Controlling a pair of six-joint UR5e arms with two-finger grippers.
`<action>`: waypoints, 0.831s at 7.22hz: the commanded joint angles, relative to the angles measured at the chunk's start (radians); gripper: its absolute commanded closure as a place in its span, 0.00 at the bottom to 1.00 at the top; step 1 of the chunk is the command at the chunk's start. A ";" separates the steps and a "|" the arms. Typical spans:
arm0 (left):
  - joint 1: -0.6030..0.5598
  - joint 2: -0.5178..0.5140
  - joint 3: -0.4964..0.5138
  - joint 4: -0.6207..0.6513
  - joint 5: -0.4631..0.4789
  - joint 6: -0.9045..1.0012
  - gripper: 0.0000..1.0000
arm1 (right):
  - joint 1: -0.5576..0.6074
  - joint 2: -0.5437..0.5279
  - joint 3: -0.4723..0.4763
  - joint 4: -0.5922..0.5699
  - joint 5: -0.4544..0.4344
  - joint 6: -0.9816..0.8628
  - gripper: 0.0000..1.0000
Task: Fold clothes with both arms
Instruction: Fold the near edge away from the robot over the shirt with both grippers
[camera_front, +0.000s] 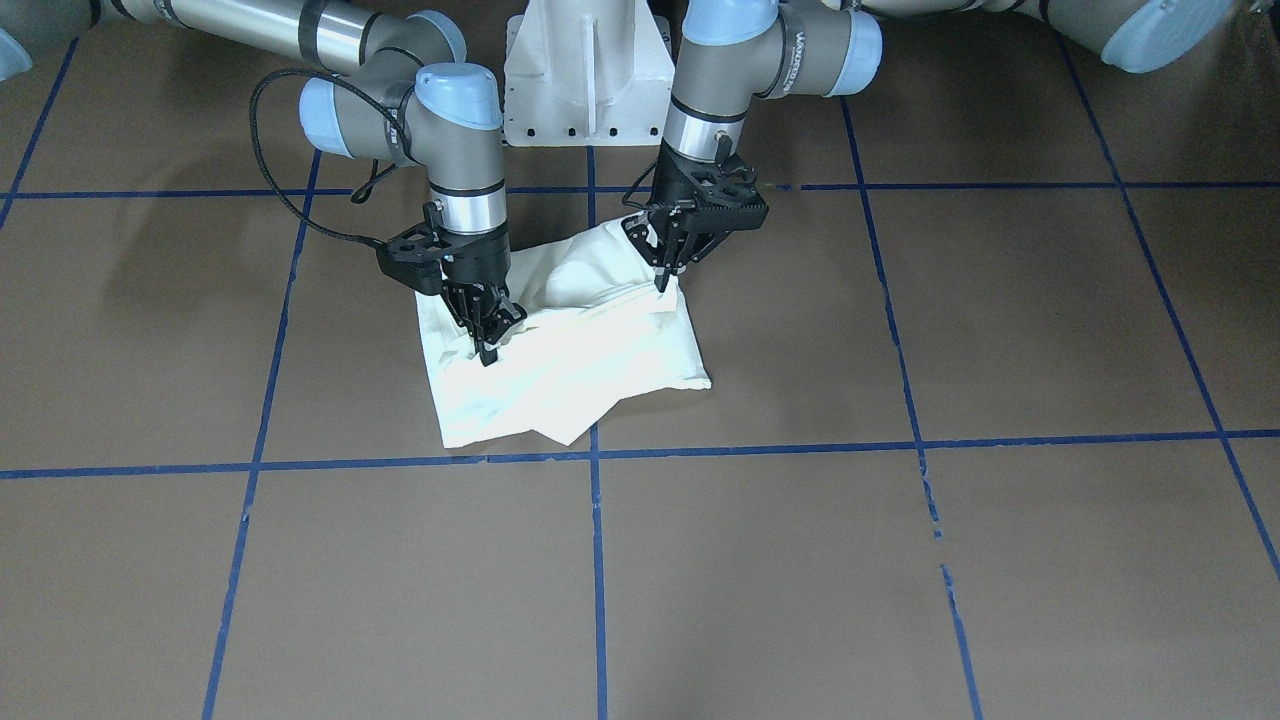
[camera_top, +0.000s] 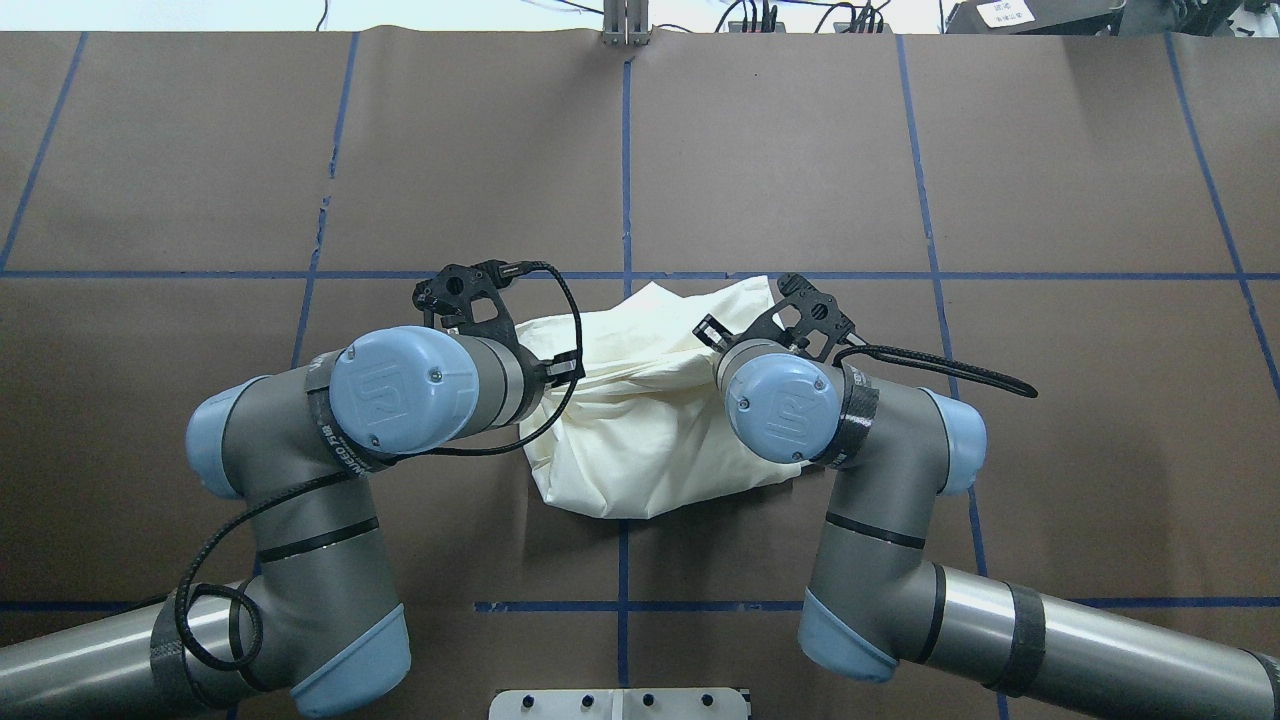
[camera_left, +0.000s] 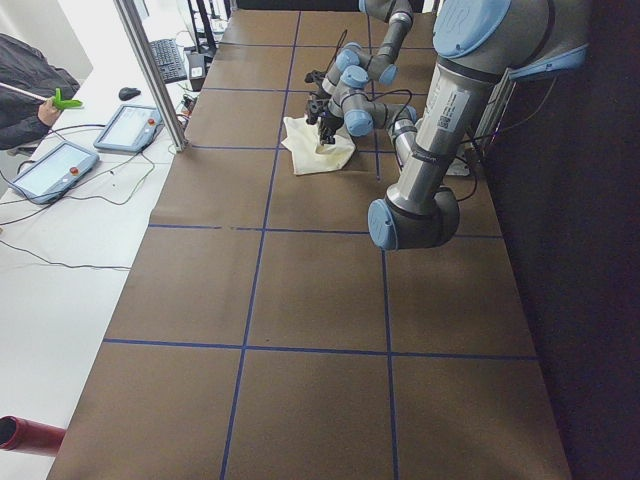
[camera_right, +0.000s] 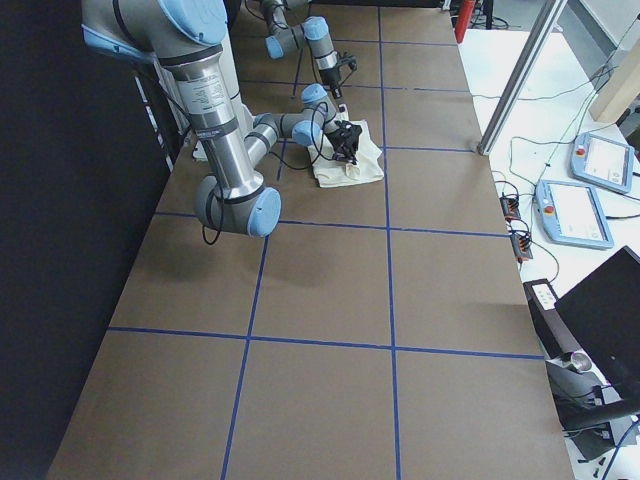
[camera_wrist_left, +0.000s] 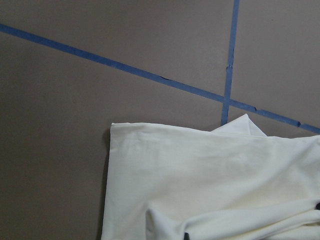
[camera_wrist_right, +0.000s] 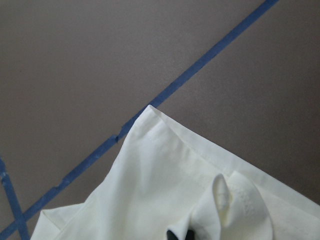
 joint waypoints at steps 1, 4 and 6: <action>0.000 -0.002 0.001 -0.011 -0.003 0.072 0.01 | 0.005 0.018 0.000 0.001 -0.001 -0.148 0.00; -0.057 0.027 -0.080 -0.018 -0.088 0.216 0.00 | 0.067 0.015 0.113 -0.008 0.133 -0.328 0.00; -0.072 0.048 -0.101 -0.021 -0.107 0.249 0.00 | 0.026 0.015 0.124 -0.011 0.129 -0.513 0.00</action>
